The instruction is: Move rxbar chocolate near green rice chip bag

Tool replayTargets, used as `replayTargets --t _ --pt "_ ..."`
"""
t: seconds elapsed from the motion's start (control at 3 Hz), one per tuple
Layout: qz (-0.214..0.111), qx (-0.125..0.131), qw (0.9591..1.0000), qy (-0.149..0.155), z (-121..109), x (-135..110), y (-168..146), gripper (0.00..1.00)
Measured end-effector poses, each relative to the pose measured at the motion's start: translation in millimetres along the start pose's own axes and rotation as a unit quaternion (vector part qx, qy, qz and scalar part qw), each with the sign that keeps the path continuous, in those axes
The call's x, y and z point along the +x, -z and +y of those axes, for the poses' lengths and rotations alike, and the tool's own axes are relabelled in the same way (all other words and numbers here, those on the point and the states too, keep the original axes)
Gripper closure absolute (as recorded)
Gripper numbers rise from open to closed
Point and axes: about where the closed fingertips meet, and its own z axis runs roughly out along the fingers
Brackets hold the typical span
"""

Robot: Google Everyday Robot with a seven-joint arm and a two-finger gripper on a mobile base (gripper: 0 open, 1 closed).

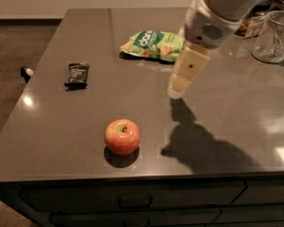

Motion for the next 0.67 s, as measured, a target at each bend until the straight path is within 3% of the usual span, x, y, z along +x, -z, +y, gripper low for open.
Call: replayTargets --t 0.33,0.67 --pt "-0.023 -0.005 0.9997 -0.005 -17 -68 -40 0.00" --pt "-0.028 -0.016 0.9992 -0.023 -25 -115 -72 0.00"
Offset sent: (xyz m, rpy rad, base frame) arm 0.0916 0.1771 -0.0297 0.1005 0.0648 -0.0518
